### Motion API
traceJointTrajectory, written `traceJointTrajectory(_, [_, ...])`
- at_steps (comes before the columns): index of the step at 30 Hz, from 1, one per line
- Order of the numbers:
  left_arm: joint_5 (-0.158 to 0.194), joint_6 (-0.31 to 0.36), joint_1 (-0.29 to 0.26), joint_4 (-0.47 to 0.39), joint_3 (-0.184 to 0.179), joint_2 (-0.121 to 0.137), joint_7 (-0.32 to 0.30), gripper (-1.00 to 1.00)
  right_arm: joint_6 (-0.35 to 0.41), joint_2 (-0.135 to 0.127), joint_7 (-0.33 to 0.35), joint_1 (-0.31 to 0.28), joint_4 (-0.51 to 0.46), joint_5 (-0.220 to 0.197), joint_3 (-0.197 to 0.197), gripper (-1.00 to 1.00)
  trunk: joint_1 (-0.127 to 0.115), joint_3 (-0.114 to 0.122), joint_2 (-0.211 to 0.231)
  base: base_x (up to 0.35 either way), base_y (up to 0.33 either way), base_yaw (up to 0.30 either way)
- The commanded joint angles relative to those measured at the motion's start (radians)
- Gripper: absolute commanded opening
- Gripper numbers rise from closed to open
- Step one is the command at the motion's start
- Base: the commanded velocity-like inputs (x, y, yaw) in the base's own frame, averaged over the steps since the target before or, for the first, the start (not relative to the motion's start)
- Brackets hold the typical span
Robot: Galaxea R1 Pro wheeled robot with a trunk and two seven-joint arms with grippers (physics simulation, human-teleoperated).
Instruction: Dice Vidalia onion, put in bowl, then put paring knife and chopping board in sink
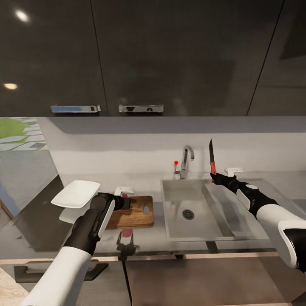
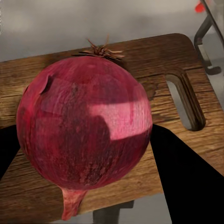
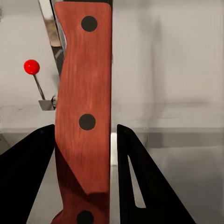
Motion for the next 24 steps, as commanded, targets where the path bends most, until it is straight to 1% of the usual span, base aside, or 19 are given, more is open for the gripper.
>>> traceJointTrajectory(1, [-0.004, 0.004, -0.001, -0.001, 0.0, 0.0, -0.005, -1.0, -0.004, -0.001, 0.002, -0.001, 0.002, -0.01, 0.008, -1.0, 0.001, -0.003, -0.002, 0.0, 0.0, 0.059])
traceJointTrajectory(24, [-0.004, 0.004, -0.001, 0.029, -0.001, -0.002, -0.008, -1.0, -0.004, -0.002, 0.002, -0.001, 0.002, -0.011, 0.008, -1.0, 0.001, -0.019, -0.002, 0.002, -0.002, 0.063])
